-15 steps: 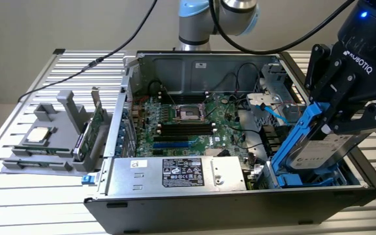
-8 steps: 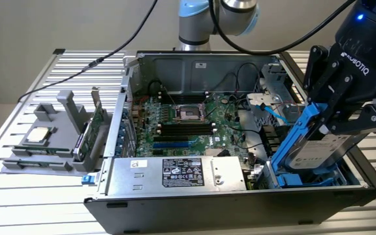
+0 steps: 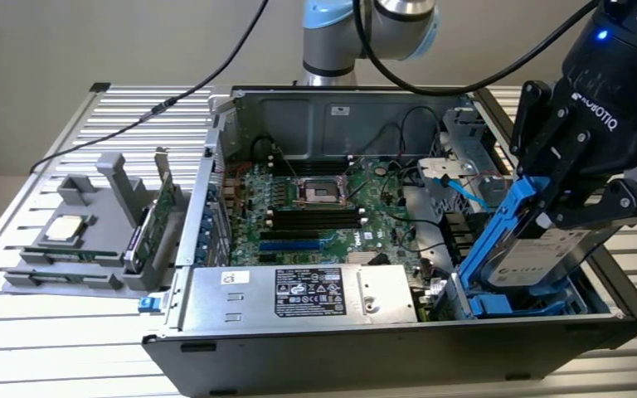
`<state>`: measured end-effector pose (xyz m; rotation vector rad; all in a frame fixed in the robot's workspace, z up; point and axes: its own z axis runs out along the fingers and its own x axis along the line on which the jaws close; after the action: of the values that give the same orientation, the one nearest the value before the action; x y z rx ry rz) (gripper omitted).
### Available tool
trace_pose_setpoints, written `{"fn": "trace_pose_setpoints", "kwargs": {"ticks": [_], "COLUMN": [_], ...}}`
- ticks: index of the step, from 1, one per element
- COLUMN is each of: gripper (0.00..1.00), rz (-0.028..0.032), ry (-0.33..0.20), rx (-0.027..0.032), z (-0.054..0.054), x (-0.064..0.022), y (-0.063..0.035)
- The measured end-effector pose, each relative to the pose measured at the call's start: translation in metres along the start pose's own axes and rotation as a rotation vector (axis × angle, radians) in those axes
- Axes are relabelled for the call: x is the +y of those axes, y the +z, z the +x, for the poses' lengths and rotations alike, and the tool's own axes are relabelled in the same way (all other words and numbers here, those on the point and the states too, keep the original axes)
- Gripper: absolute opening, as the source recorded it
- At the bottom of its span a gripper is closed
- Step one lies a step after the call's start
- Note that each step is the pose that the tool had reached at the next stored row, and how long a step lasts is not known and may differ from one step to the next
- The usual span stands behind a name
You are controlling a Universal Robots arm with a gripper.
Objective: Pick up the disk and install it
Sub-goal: 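Insert the disk into the insertion slot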
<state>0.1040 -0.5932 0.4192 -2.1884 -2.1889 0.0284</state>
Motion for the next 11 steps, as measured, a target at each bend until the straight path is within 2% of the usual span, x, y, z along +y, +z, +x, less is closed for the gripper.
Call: {"fn": "trace_pose_setpoints", "kwargs": {"ticks": [11], "gripper": [0.33], "rz": [0.0011], "ry": [0.009], "rx": [-0.0009], "z": [0.003], "x": [0.0016], "y": [0.0007]}}
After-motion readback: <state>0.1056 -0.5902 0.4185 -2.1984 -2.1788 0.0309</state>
